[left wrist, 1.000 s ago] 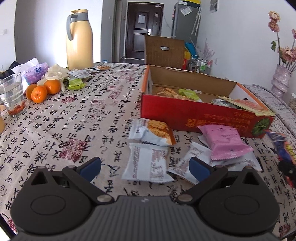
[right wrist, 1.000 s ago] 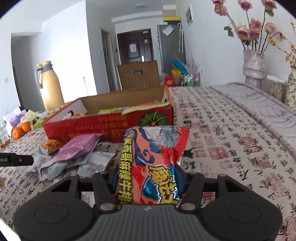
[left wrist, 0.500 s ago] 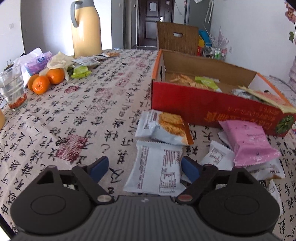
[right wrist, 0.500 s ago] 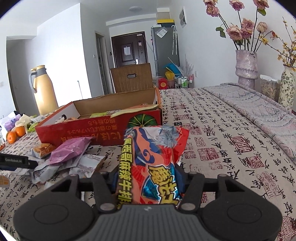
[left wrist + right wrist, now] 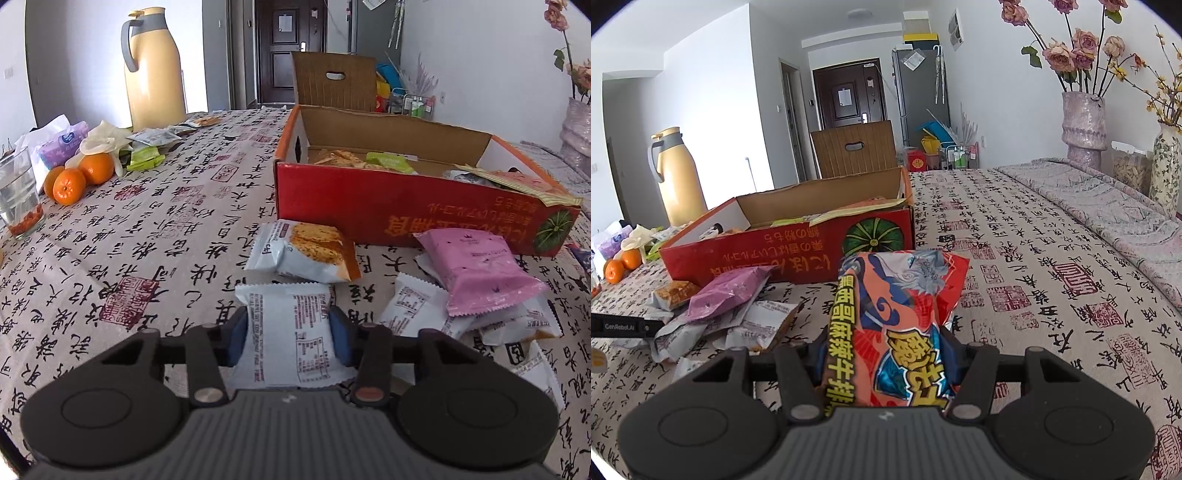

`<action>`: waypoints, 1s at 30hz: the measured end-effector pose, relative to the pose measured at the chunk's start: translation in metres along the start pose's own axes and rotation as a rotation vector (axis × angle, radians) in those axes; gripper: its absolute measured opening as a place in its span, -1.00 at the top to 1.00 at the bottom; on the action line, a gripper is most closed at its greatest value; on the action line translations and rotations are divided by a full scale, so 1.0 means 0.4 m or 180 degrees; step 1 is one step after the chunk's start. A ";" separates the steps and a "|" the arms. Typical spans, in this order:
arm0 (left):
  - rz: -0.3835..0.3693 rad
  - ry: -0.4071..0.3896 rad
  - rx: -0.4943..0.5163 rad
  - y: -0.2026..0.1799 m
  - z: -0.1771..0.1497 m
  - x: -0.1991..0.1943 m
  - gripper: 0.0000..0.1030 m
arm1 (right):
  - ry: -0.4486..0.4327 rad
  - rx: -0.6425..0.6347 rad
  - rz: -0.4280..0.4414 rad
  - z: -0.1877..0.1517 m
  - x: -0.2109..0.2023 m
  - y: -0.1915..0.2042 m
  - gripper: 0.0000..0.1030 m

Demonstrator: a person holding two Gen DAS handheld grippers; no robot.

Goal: Organize snacks
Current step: 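Grasp the blue-and-orange snack bag with the right tool while the left tool grasps a white packet, then carry the blue-and-orange bag and white packet toward the box with both tools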

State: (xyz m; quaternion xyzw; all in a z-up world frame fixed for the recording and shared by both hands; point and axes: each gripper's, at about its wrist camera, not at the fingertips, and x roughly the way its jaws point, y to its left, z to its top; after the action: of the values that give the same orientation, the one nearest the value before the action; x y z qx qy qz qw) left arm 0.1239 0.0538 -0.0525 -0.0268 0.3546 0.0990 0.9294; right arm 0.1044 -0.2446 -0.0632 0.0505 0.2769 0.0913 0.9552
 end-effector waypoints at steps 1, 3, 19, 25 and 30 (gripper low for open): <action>-0.0012 -0.0002 -0.0004 0.001 0.000 -0.001 0.15 | 0.0000 -0.0001 0.0001 0.000 0.000 0.000 -0.07; -0.0028 -0.0001 -0.0019 0.005 -0.001 -0.004 0.17 | 0.0000 -0.0002 0.0003 -0.001 -0.001 0.000 -0.07; -0.0171 -0.0305 0.0050 -0.015 0.004 -0.108 0.18 | -0.0058 -0.0025 0.0066 -0.001 -0.022 0.007 -0.07; -0.0263 -0.0455 0.0099 -0.046 0.027 -0.143 0.18 | -0.0159 -0.0064 0.0122 0.014 -0.042 0.014 -0.07; -0.0333 -0.0556 0.0163 -0.077 0.050 -0.154 0.18 | -0.0275 -0.0112 0.0210 0.038 -0.059 0.026 -0.07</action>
State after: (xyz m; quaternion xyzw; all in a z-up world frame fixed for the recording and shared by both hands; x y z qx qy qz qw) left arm 0.0982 0.0158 0.0027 -0.0128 0.2727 0.0432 0.9611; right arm 0.0916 -0.2398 -0.0366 0.0466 0.2319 0.1254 0.9635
